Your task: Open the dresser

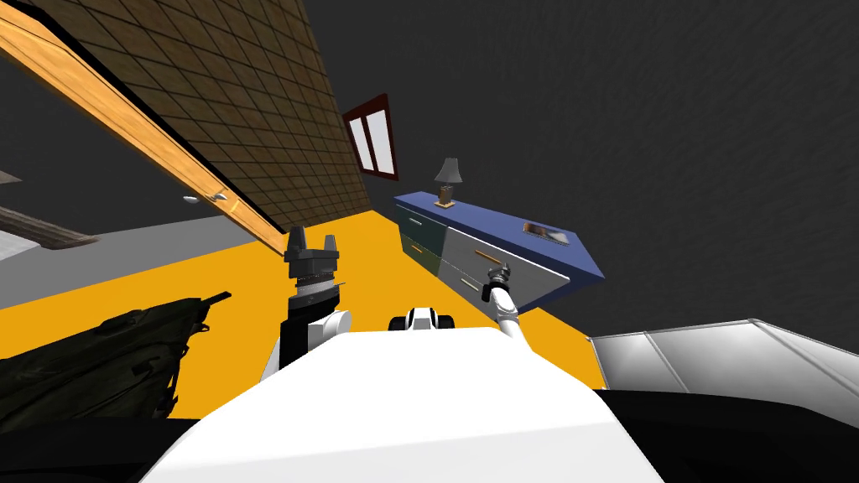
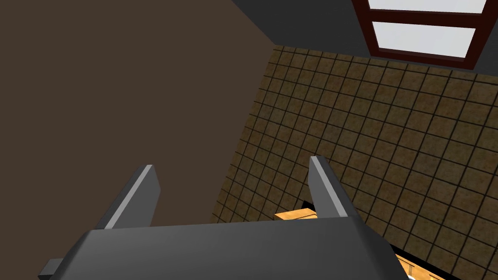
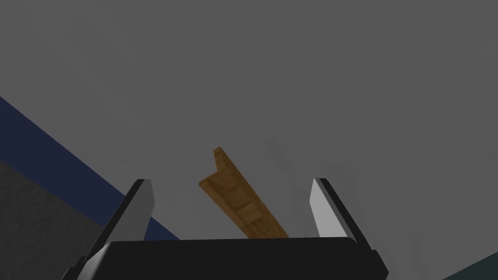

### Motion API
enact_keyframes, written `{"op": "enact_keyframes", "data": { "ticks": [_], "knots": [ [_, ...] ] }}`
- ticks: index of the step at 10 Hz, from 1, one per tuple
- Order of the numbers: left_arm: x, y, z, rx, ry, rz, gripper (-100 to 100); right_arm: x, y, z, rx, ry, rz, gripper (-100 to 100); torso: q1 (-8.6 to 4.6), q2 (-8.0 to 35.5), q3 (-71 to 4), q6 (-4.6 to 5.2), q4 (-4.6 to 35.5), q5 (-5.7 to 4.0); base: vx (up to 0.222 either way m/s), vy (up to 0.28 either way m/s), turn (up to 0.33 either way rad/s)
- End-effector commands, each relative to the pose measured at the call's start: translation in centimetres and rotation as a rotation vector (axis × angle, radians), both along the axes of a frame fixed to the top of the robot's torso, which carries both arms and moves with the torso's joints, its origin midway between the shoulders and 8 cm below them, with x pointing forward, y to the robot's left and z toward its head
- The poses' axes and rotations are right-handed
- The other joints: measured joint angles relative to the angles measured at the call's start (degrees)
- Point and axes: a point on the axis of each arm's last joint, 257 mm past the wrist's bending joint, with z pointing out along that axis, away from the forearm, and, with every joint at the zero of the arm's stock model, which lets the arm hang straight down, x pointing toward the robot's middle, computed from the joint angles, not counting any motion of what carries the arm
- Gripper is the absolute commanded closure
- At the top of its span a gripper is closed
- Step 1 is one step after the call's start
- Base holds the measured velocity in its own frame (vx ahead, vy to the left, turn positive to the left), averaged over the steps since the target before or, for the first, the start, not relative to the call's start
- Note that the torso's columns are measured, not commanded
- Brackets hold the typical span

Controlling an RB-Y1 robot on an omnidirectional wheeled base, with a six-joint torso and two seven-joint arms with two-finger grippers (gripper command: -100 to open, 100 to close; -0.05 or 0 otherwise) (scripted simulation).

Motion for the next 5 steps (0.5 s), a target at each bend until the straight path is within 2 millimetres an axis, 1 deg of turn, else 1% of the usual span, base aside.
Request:
{"op": "enact_keyframes", "data": {
  "ticks": [1,2,3,4,5],
  "knots": [
    [0.0,0.0,0.0,0.0,0.0,0.0,0,-0.23,-1.23,0.25,-0.076,0.034,-0.023,-100,-0.04,0.01,0.01,0.0,0.0,-0.01,0.058,0.073,-0.028],
    [0.0,0.0,0.0,0.0,0.0,0.0,0,-0.29,-1.58,0.36,-0.098,0.043,-0.029,-100,-0.15,0.08,0.05,0.01,0.02,-0.04,0.037,0.056,-0.021],
    [0.0,0.0,0.0,0.0,0.0,0.0,0,-0.26,-1.22,0.32,-0.083,0.037,-0.024,-100,-0.2,0.15,0.09,0.01,0.04,-0.06,0.015,0.026,-0.004],
    [0.0,0.0,0.0,0.0,0.0,0.0,0,-0.28,-1.28,0.34,-0.086,0.038,-0.026,-100,-0.25,0.19,0.12,0.01,0.05,-0.07,0.004,0.006,0.001],
    [0.0,0.0,0.0,0.0,0.0,0.0,0,-0.27,-1.27,0.34,-0.085,0.038,-0.025,100,-0.23,0.17,0.11,0.01,0.05,-0.07,0.0,0.0,0.0]
  ]
}}
